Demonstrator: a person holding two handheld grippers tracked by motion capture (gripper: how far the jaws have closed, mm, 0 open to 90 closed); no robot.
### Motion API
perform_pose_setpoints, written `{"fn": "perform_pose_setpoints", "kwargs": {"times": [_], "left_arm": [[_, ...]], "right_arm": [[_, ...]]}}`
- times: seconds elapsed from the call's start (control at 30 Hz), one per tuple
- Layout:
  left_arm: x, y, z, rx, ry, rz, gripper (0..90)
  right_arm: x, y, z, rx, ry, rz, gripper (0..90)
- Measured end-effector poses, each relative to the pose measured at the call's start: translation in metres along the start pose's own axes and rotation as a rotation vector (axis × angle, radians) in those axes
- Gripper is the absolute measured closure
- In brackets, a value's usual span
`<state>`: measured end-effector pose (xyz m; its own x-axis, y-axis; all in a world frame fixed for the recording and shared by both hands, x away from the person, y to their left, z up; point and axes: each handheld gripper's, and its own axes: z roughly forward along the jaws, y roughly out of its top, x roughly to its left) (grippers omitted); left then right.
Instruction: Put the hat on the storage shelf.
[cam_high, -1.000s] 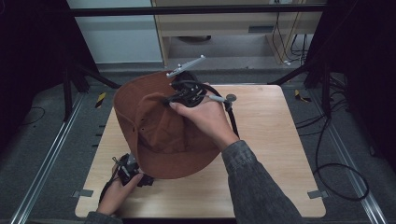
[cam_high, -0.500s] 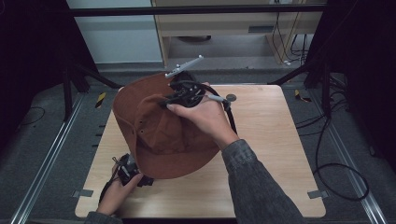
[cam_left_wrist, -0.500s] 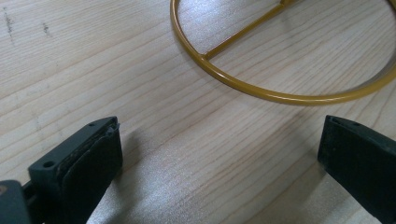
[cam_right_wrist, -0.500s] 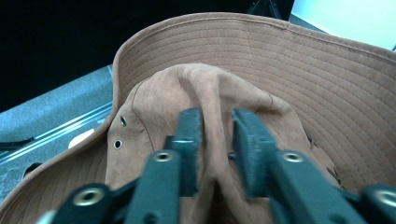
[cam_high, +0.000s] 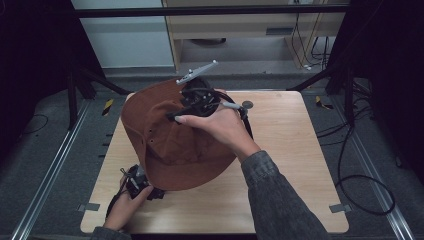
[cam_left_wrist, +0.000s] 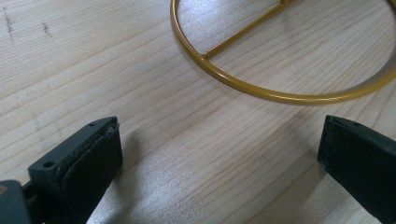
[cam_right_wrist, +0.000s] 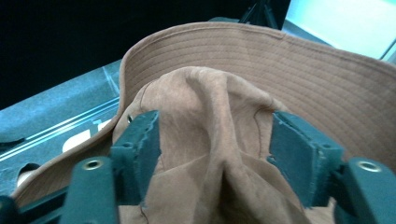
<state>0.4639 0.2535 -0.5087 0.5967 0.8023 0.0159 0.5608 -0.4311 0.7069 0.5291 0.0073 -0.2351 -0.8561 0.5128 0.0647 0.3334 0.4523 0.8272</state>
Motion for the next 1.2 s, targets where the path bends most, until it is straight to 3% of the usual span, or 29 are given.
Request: {"fn": "perform_pose_setpoints", "kwargs": {"times": [0.23,0.47,0.9,1.2], "left_arm": [[0.0,0.0,0.0,0.0,0.0,0.0,0.0],[0.0,0.0,0.0,0.0,0.0,0.0,0.0],[0.0,0.0,0.0,-0.001,-0.001,0.001,0.0],[0.0,0.0,0.001,-0.006,0.001,0.0,0.0]], "right_arm": [[0.0,0.0,-0.006,-0.024,-0.022,0.001,17.3],[-0.002,-0.004,-0.019,-0.04,-0.054,-0.002,9.5],[-0.02,-0.029,-0.057,-0.078,-0.086,0.033,5.8],[-0.039,-0.058,-0.087,-0.098,-0.157,0.077,5.7]]}}
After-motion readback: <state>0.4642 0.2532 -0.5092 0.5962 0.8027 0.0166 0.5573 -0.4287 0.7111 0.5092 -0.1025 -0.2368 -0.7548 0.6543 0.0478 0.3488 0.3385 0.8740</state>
